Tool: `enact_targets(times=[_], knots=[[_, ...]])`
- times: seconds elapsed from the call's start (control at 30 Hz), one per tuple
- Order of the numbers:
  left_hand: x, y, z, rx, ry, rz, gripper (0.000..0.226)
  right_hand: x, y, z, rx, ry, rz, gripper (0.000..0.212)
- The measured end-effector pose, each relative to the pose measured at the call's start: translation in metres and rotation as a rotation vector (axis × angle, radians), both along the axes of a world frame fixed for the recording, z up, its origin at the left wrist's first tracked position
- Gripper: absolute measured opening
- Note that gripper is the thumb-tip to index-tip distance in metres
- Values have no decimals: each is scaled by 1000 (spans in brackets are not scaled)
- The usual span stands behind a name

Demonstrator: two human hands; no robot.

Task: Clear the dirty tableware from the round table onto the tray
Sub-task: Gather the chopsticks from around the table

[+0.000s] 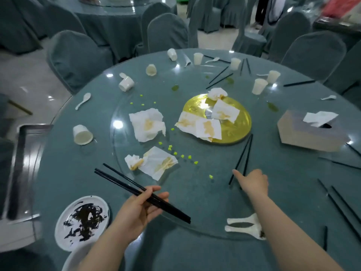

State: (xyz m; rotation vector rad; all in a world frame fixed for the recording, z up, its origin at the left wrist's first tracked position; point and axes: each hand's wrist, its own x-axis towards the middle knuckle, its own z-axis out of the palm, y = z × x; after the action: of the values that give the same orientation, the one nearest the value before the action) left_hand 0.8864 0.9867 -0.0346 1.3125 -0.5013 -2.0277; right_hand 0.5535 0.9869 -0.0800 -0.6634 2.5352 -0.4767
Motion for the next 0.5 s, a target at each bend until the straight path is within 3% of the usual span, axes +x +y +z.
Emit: enact_targets(times=[0.1,0.23,0.43,0.5], knots=[[2,-4,-7,20,-31,27,24,-5,-13,-8,56,36,-3,80],[0,-4,-9,41,-25,58,24,-7,-20,-16,14,35,14,44],[-1,4,-6,103,30,127,21,-13,-22,-10,84,7,83,12],[1,6,-3,115,43,147,20,-12,-21,-7,102,-10,87,12]])
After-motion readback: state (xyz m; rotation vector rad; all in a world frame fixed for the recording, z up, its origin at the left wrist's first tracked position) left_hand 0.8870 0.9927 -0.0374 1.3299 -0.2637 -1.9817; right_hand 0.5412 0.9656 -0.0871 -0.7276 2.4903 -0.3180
